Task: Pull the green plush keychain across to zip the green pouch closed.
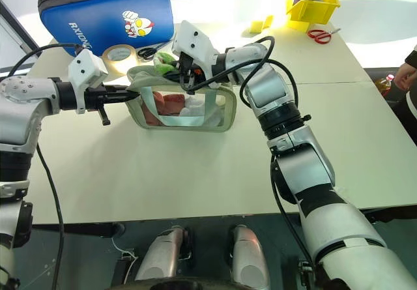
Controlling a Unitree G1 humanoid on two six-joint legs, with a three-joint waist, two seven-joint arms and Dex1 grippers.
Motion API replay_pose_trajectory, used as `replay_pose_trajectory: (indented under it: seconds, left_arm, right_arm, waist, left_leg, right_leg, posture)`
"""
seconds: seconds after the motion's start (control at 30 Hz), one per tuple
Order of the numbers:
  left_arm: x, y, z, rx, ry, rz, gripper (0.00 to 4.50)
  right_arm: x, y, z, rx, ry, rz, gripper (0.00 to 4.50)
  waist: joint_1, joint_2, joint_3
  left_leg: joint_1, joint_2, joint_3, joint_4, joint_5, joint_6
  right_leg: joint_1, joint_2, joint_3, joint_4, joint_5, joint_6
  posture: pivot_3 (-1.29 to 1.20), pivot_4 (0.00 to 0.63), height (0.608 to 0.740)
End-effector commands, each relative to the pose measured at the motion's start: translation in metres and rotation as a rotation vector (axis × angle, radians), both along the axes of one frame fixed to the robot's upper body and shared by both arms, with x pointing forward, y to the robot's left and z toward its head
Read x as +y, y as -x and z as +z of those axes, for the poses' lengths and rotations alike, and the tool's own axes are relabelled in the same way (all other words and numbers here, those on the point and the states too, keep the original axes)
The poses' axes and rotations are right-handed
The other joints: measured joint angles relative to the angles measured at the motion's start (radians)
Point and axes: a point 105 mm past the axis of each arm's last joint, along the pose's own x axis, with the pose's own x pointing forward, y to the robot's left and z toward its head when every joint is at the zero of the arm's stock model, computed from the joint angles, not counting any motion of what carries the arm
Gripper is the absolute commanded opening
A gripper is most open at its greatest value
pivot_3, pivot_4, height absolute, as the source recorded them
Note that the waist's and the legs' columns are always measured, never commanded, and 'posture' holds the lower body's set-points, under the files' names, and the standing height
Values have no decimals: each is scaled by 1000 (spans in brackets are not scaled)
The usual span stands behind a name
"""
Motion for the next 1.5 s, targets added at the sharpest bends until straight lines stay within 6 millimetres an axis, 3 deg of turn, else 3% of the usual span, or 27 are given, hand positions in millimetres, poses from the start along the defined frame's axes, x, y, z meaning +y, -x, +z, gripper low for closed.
replay_pose_trajectory:
  seconds: [0.03, 0.17, 0.27, 0.53, 0.63, 0.7, 0.77, 0.83, 0.97, 1.03, 1.1, 1.2, 1.3, 1.5]
  left_arm:
    - [-7, -1, 16, -54, 4, -22, 0]
    - [-9, -1, 15, -51, 4, -32, 0]
    - [-10, 0, 12, -47, 5, -36, 0]
    - [-8, 4, 6, -36, 3, -34, 0]
    - [-7, 4, 6, -38, 3, -30, 0]
    - [-7, 4, 6, -40, 3, -29, 0]
    - [-7, 4, 6, -41, 3, -30, 0]
    - [-8, 4, 6, -42, 4, -31, 0]
    - [-10, 4, 6, -45, 5, -35, 0]
    - [-10, 2, 6, -47, 6, -35, 0]
    - [-11, 1, 7, -53, 7, -35, 0]
    - [-7, 1, 9, -67, 7, -20, 0]
    - [-4, 1, 8, -69, 0, -10, 0]
    - [-3, 2, 8, -70, 7, -9, 0]
  right_arm:
    - [-4, 2, 31, -69, -71, -14, 39]
    - [-25, 5, 62, -47, -185, -65, 39]
    - [-59, 3, 77, -43, -238, -174, 39]
    - [-159, -17, 46, -88, -196, -599, 39]
    - [-188, -18, 11, -75, -174, -752, 39]
    - [-184, -14, -20, -4, -168, -757, 39]
    - [-167, -9, -73, 134, -166, -742, 39]
    - [-148, -3, -114, 240, -175, -733, 39]
    - [-113, 1, -158, 388, -222, -713, 39]
    - [-102, 1, -170, 413, -217, -707, 39]
    - [-97, -2, -168, 416, -238, -705, 39]
    - [-106, -8, -151, 395, -283, -714, 39]
    - [-120, -10, -126, 365, -309, -686, 1065]
    - [-155, 6, -40, 191, -215, -560, 4020]
  waist:
    - [1, 0, 0]
    - [2, 0, 0]
    - [4, 0, 0]
    - [1, 0, 0]
    - [1, 0, 0]
    - [1, 0, 0]
    - [2, -1, 0]
    - [0, -1, -1]
    - [-3, -1, -1]
    - [-3, -2, -1]
    - [-6, -1, -1]
    - [-7, -1, -1]
    - [-4, -1, -1]
    - [0, 1, 0]
  left_leg:
    - [0, 0, 0, 0, 0, 0]
    - [0, 0, 0, 0, 0, 0]
    - [0, 0, 0, 0, 0, 0]
    - [0, 0, 0, 0, 0, 0]
    - [0, 0, 0, -1, 0, 0]
    - [0, 0, 0, -1, 0, 0]
    - [1, 0, 0, -1, 0, 0]
    - [1, 0, -1, -1, 0, 0]
    - [2, 1, 0, 0, 0, 0]
    - [2, 1, -1, 0, 0, 0]
    - [3, 1, -1, 0, 0, 0]
    - [3, 1, -1, 0, 0, 0]
    - [2, 1, -1, 0, 0, 0]
    - [0, 0, -1, 0, 0, 0]
  right_leg:
    - [0, 0, 0, 0, 0, 0]
    - [0, 0, 0, 0, 0, 0]
    - [0, 0, 0, 0, 0, 0]
    - [0, -1, 0, -1, 0, 0]
    - [0, -1, 0, -1, 0, 0]
    - [0, -1, 0, -1, 0, 0]
    - [1, 0, 0, -1, 0, 0]
    - [2, 0, 0, -1, 0, 0]
    - [1, 0, 0, -1, 0, 0]
    - [2, 0, 0, -1, 0, 0]
    - [2, 0, 0, -1, -1, 0]
    - [2, 1, 0, -1, -1, 0]
    - [2, 0, 0, -1, -1, 0]
    - [0, 0, 1, -1, -1, -1]
  posture:
    - [0, 150, 740]
    - [0, 150, 740]
    - [0, 150, 740]
    - [0, 150, 740]
    - [0, 150, 740]
    - [0, 150, 740]
    - [0, 150, 740]
    - [0, 150, 740]
    - [0, 150, 740]
    - [0, 150, 740]
    - [0, 150, 740]
    - [0, 150, 740]
    - [0, 150, 740]
    - [0, 150, 740]
